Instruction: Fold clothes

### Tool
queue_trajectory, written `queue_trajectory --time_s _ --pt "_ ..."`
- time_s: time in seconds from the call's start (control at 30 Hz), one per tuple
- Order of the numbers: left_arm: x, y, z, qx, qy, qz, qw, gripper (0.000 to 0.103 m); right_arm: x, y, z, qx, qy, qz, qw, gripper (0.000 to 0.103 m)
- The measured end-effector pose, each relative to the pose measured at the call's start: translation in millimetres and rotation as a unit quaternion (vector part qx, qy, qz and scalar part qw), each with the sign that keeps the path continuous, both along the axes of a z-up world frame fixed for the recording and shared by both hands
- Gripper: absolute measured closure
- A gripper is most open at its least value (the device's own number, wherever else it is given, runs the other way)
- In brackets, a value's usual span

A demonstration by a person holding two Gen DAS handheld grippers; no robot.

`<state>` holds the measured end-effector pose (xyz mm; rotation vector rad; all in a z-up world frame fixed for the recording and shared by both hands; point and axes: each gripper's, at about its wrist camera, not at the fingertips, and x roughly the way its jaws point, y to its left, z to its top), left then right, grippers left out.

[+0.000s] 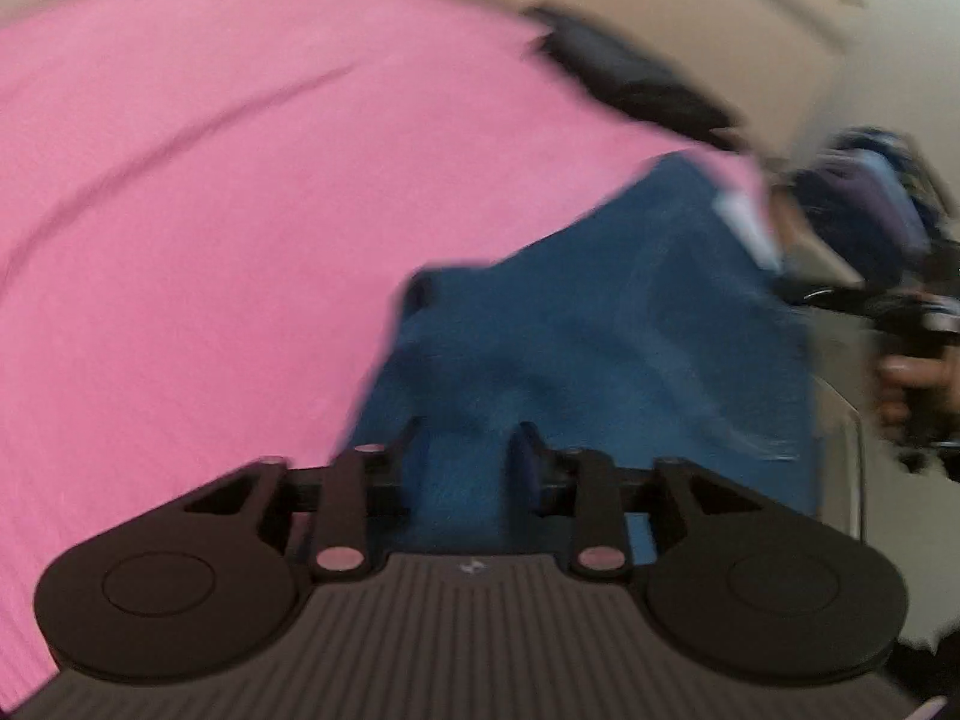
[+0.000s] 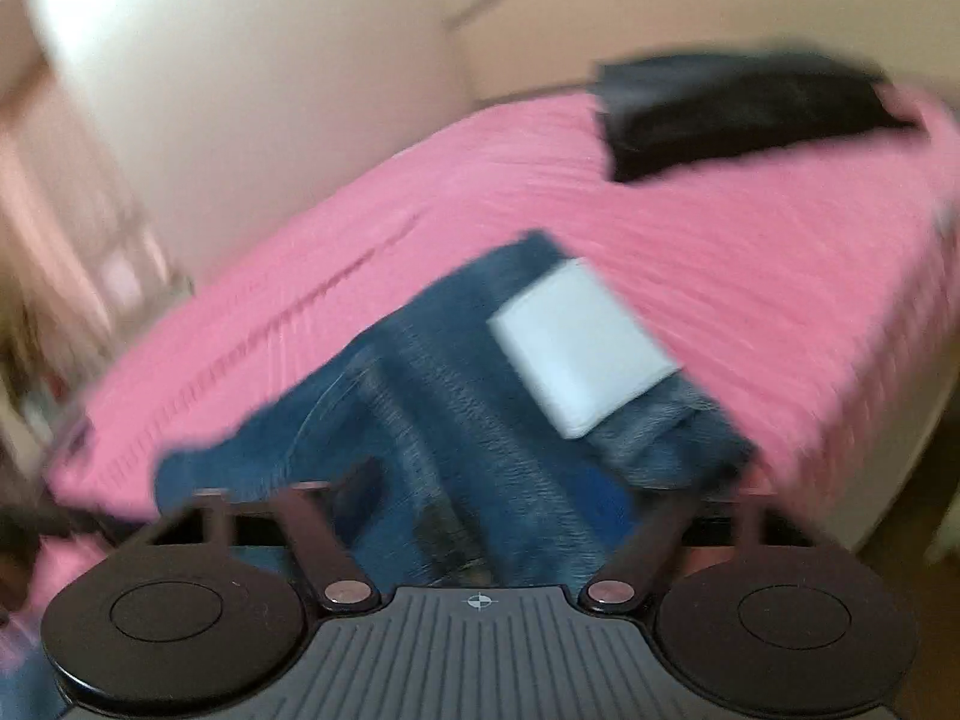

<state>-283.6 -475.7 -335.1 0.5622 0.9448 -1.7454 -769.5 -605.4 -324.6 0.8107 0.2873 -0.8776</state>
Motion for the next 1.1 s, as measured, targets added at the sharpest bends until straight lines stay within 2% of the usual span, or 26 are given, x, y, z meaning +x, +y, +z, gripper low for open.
queue_trajectory --time_s 0.07,0.1,0.13,0.17,0.3,0.37,0.4,0.43,0.5,0.6,0.67,0.73,0.77,0.8,0.83,0.93,1.03,1.1 --pt "5.2 2.9 4.8 0.008 0.005 0.038 0.9992 0.087 -8.8 7.5 12.4 -0.019 -0.007 -0.010 1.000 0.042" --pt "4.2 4.5 10.0 0.004 -0.001 0.050 0.9987 0.082 -13.0 14.3 20.3 -0.039 -0.004 -0.015 0.999 0.037" --pt "4.1 7.9 15.7 -0.004 -0.006 0.053 0.9985 0.081 -17.9 20.2 26.1 -0.054 -0.005 -0.022 0.998 0.028" --pt "4.8 11.9 21.4 -0.012 -0.010 0.055 0.9984 0.080 -22.9 22.7 26.8 -0.057 -0.009 -0.035 0.998 0.026" --pt "-0.1 38.1 29.3 -0.027 -0.028 0.053 0.9978 0.074 -36.5 13.0 8.1 -0.005 -0.022 -0.087 0.996 0.026" --pt "-1.9 52.8 26.8 -0.028 -0.043 0.056 0.9971 0.070 -38.3 8.1 5.1 -0.001 -0.018 -0.096 0.995 0.027" --pt "-2.8 60.1 25.6 -0.028 -0.050 0.057 0.9967 0.070 -39.2 5.7 3.7 0.001 -0.015 -0.100 0.995 0.027" --pt "-3.7 67.5 24.3 -0.028 -0.057 0.058 0.9962 0.070 -40.0 3.3 2.2 0.003 -0.013 -0.104 0.994 0.040" --pt "-5.4 82.1 21.8 -0.028 -0.072 0.061 0.9951 0.070 -41.8 -1.6 -0.7 0.008 -0.009 -0.113 0.994 0.056" --pt "-8.1 104.2 18.0 -0.029 -0.094 0.065 0.9931 0.070 -42.4 -6.1 -1.8 0.007 0.004 -0.122 0.992 0.056" --pt "-9.9 118.8 15.5 -0.029 -0.108 0.068 0.9914 0.070 -33.9 3.8 10.5 -0.022 0.040 -0.111 0.993 0.055" --pt "-2.7 143.3 13.7 -0.025 -0.119 0.088 0.9886 0.070 -23.2 17.6 20.1 -0.041 0.049 -0.099 0.993 0.048" --pt "8.9 164.0 13.4 -0.020 -0.121 0.115 0.9858 0.069 -15.7 27.9 26.5 -0.052 0.049 -0.086 0.994 0.042" --pt "20.5 184.7 13.1 -0.015 -0.123 0.141 0.9821 0.069 -6.5 39.5 31.9 -0.065 0.047 -0.068 0.994 0.023" --pt "32.0 205.5 12.8 -0.009 -0.125 0.168 0.9778 0.069 5.4 52.9 35.7 -0.080 0.043 -0.043 0.995 0.010" --pt "65.3 275.8 7.5 0.004 -0.123 0.246 0.9613 0.067 57.5 92.0 34.4 -0.103 0.041 0.086 0.990 0.010" --pt "95.0 349.3 -2.0 0.021 -0.121 0.331 0.9356 0.066 107.5 118.3 22.6 -0.086 0.053 0.180 0.978 0.010" --pt "110.3 395.7 -4.6 0.023 -0.122 0.379 0.9170 0.067 135.1 130.6 19.2 -0.075 0.063 0.216 0.971 0.010"
